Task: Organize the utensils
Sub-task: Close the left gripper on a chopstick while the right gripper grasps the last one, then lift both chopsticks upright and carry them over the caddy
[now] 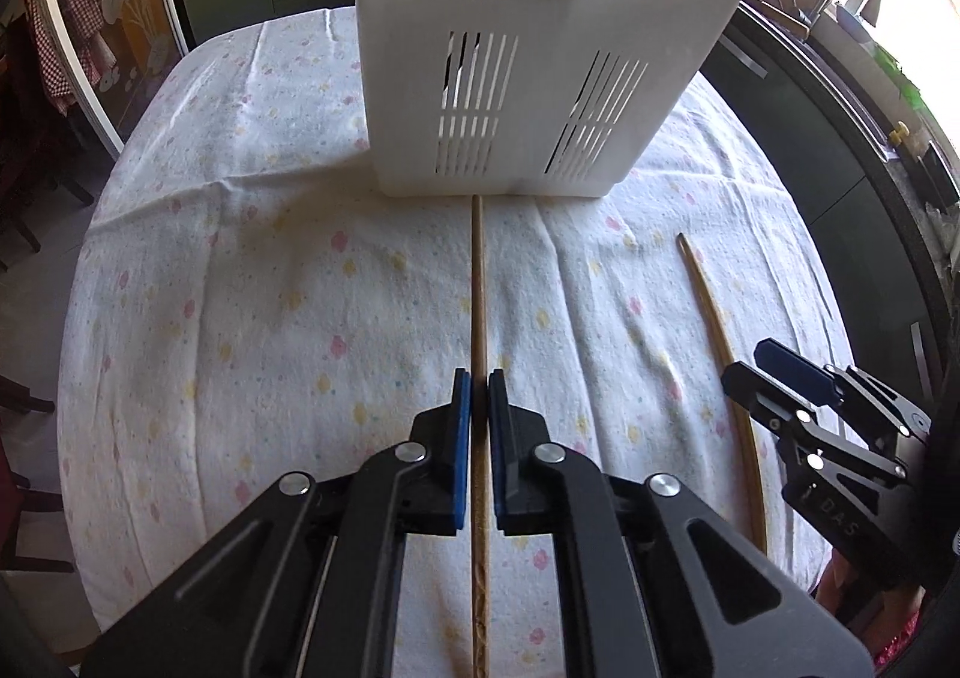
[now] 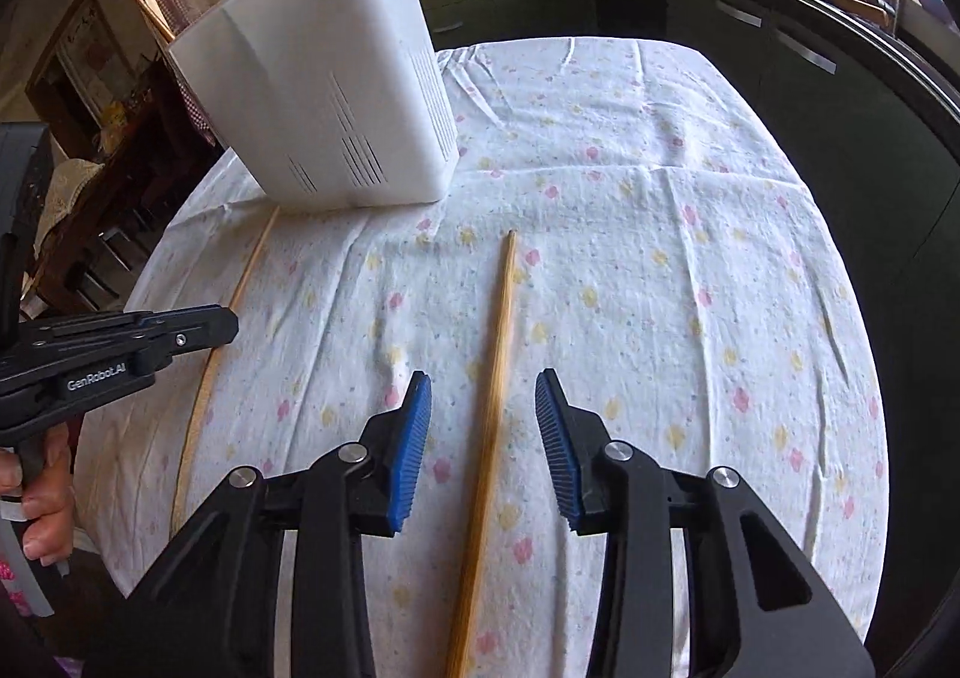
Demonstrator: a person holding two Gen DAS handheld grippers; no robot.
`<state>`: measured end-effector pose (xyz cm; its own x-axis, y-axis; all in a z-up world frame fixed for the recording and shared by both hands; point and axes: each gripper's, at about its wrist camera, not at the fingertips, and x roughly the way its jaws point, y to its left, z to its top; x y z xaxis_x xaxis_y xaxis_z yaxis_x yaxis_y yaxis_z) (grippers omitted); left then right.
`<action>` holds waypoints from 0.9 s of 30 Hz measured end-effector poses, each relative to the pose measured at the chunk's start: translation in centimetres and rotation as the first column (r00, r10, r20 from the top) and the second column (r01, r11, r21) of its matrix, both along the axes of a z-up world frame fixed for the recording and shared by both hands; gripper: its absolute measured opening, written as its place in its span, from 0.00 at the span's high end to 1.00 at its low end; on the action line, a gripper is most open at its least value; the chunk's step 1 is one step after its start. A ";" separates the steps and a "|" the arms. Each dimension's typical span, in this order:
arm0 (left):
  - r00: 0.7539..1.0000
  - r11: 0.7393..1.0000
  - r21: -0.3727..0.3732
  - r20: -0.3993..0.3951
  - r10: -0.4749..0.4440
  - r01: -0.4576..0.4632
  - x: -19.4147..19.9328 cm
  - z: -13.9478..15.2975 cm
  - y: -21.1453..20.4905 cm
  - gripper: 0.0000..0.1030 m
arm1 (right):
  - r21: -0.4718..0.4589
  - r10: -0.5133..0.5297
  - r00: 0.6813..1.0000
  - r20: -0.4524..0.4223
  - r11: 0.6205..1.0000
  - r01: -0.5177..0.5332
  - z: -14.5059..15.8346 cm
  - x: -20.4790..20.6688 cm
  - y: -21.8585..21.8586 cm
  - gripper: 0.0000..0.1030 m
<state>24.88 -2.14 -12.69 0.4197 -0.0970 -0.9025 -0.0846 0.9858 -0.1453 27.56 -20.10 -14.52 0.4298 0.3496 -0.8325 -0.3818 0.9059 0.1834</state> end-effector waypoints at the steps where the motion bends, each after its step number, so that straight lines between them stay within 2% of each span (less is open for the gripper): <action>1: 1.000 1.000 -0.002 0.007 -0.004 0.004 -0.4 0.2 0.0 0.94 | -0.018 0.006 1.000 -0.003 1.000 -0.006 -0.1 0.2 0.4 0.63; 5: 1.000 1.000 -0.022 0.021 -0.020 0.020 -1.1 0.5 0.5 0.94 | -0.073 0.018 1.000 -0.026 0.997 -0.020 -0.7 0.8 1.8 0.63; 9: 0.999 0.999 -0.028 0.041 -0.029 0.031 -1.4 0.9 1.1 0.94 | -0.114 0.011 1.000 -0.012 0.993 -0.013 -0.9 1.0 2.4 0.65; 11: 0.998 0.999 -0.028 0.049 -0.036 0.038 -1.4 1.1 1.3 0.94 | -0.136 -0.006 1.000 0.010 0.991 0.007 -1.0 1.2 2.2 0.81; 13: 0.998 0.999 -0.029 0.057 -0.042 0.044 -1.6 1.3 1.4 0.94 | -0.117 -0.017 1.000 0.008 0.993 0.018 -1.0 1.5 1.6 0.91; 19: 0.995 0.998 -0.028 0.084 -0.048 0.051 -2.3 2.3 1.5 0.94 | -0.051 -0.013 1.000 0.002 0.999 0.013 -0.4 1.9 0.5 0.93; 27: 0.988 0.998 -0.021 0.140 -0.061 0.064 -3.6 5.0 1.9 0.94 | 0.085 -0.001 0.999 0.054 0.996 -0.004 4.1 0.2 -1.2 0.93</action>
<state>21.31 -0.23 -7.68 0.5337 -0.1496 -0.8323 0.0001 0.9842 -0.1768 27.72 -21.28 -10.40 0.4725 0.4186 -0.7756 -0.3945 0.8874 0.2386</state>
